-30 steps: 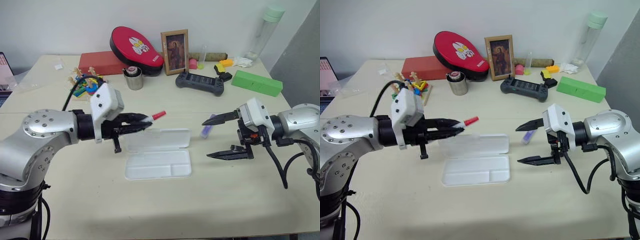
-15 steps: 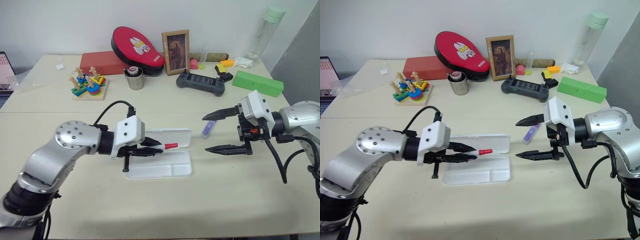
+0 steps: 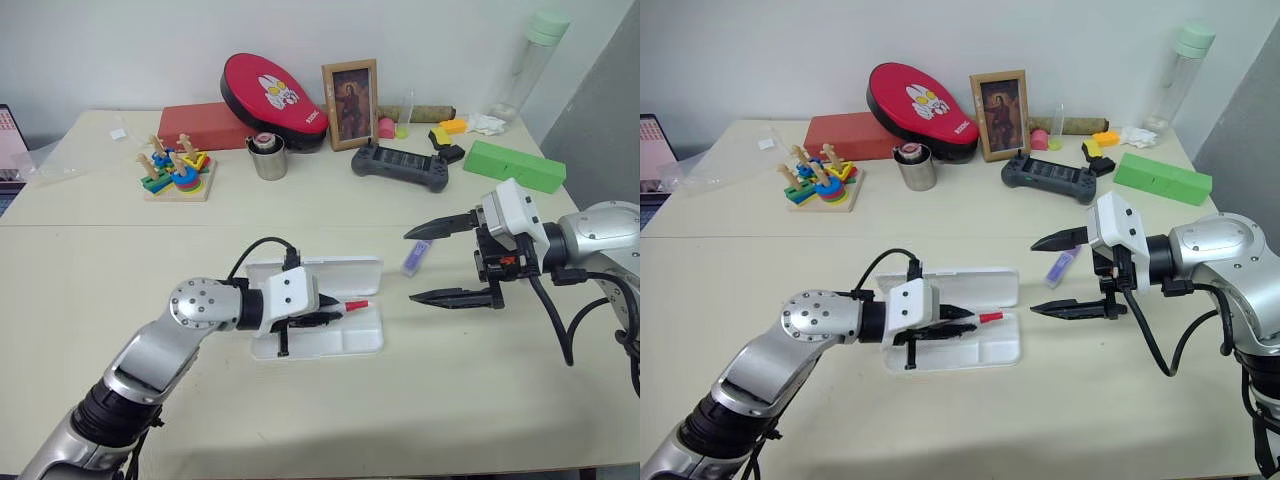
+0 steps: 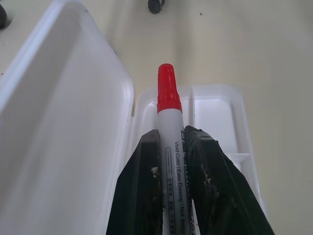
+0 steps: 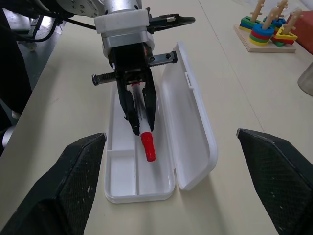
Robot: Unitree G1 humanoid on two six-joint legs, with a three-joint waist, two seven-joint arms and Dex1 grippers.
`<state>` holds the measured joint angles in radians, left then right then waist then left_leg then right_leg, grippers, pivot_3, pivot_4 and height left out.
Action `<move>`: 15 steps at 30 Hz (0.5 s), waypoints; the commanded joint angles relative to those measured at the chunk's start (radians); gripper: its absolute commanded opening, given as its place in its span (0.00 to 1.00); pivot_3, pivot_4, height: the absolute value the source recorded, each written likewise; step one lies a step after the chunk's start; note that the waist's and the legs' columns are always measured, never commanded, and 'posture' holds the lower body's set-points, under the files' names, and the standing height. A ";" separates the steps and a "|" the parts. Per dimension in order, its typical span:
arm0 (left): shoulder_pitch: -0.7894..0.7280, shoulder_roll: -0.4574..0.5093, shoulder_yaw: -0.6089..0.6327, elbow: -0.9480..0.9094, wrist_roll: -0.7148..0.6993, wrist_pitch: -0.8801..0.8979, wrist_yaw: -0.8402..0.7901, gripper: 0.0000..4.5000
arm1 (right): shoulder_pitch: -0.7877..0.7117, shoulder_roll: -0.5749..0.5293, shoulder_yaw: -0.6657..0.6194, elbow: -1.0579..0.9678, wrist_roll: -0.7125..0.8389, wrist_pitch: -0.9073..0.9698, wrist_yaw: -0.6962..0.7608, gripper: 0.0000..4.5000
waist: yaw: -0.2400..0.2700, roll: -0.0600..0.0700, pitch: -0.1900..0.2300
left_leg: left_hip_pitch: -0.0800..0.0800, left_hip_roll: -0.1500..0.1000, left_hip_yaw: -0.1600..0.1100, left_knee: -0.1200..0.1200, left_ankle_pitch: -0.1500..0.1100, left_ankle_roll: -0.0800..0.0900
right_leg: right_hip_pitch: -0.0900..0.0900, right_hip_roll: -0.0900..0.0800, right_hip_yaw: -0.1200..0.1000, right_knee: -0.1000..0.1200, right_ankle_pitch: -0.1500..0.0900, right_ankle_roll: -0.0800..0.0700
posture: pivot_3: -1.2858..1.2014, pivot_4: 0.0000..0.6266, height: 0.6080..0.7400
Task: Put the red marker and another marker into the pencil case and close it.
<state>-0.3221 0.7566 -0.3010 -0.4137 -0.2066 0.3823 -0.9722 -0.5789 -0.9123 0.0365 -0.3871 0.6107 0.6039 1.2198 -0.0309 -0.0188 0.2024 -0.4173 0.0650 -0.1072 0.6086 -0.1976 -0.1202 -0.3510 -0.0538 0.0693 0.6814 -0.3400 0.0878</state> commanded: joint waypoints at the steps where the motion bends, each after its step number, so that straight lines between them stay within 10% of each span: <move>1: 0.005 -0.010 -0.008 0.005 0.048 -0.048 0.011 0.09 | -0.019 -0.003 -0.025 -0.030 0.017 -0.001 -0.001 1.00 | 0.000 0.000 0.000 | 0.000 0.000 0.000 0.000 0.000 0.000 | 0.000 0.000 0.000 0.000 0.000 0.000 | 0.52 0.24 1.00; 11: 0.016 -0.018 -0.033 0.067 0.168 -0.157 0.010 0.09 | -0.016 -0.003 -0.026 -0.031 0.020 0.002 -0.001 1.00 | 0.000 0.000 0.000 | 0.000 0.000 0.000 0.000 0.000 0.000 | 0.000 0.000 0.000 0.000 0.000 0.000 | 0.52 0.24 1.00; 15: 0.014 -0.038 -0.027 0.064 0.164 -0.148 0.009 0.32 | -0.014 -0.005 -0.027 -0.030 0.018 -0.001 0.000 1.00 | 0.000 0.000 0.000 | 0.000 0.000 0.000 0.000 0.000 0.000 | 0.000 0.000 0.000 0.000 0.000 0.000 | 0.52 0.24 1.00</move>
<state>-0.3067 0.7235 -0.3385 -0.3303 -0.0448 0.2513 -0.9696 -0.5787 -0.9123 0.0365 -0.3878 0.6121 0.6060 1.2197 -0.0310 -0.0188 0.2024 -0.4174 0.0650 -0.1073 0.6086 -0.1976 -0.1201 -0.3510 -0.0538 0.0692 0.6814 -0.3400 0.0878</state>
